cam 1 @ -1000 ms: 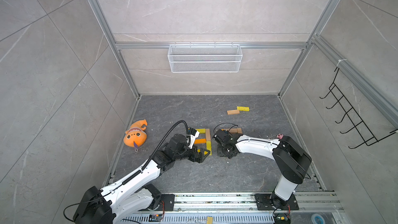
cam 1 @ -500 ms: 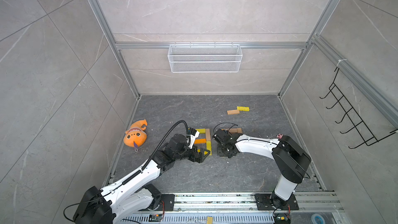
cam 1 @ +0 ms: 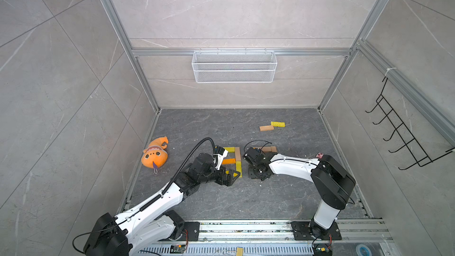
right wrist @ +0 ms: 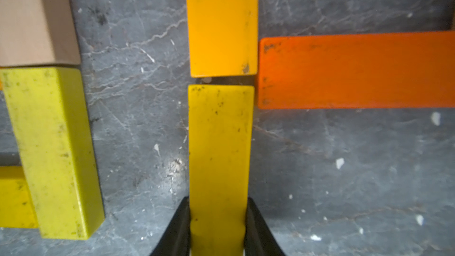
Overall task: Assemble the number 8 with building blocks
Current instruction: Assemble the building block at the center of the board.
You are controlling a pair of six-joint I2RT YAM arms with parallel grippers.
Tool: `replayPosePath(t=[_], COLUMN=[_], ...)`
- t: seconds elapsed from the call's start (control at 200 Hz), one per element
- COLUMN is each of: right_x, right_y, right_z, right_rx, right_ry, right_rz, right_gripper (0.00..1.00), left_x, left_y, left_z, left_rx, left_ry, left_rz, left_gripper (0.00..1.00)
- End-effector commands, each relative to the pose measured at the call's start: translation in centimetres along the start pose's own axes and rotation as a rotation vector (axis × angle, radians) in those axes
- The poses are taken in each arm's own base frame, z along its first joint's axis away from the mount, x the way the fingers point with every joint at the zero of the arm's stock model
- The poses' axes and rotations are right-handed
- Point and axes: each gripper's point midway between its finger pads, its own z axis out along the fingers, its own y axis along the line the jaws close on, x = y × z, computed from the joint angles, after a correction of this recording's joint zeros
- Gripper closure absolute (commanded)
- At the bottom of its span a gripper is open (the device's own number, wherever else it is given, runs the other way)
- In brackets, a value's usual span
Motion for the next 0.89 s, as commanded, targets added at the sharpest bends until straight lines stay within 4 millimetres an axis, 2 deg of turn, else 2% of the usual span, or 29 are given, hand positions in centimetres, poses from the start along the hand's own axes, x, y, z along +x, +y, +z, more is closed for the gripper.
replayPosePath(t=[0.0,0.31,0.639,0.754,0.889], right_x=[1.1,1.0,0.7,0.0,-1.1], right_y=[-1.8,-2.0,-1.6,-1.3,-0.7], right_z=[0.6,0.6,0.3,-0.7,-2.8], right_rx=[0.077,0.088,0.073,0.061,0.031], right_ry=[0.042,0.041,0.033,0.013,-0.024], right_rz=[-0.013,-0.020,-0.025,-0.030,-0.037], right_gripper=[0.76,0.75,0.61,0.55,0.50], left_x=[-0.9,-0.8,-0.8,-0.9,-1.0], left_y=[-0.6,-0.5,-0.6,-0.7,-0.8], left_z=[-0.4,-0.4,-0.4,-0.5,-0.5], left_rx=[0.024,0.022,0.025,0.027,0.030], left_ry=[-0.043,-0.044,-0.043,-0.047,-0.046], left_rz=[-0.001,-0.002,-0.003,-0.003,-0.002], left_gripper=[0.01,0.01,0.01,0.01,0.01])
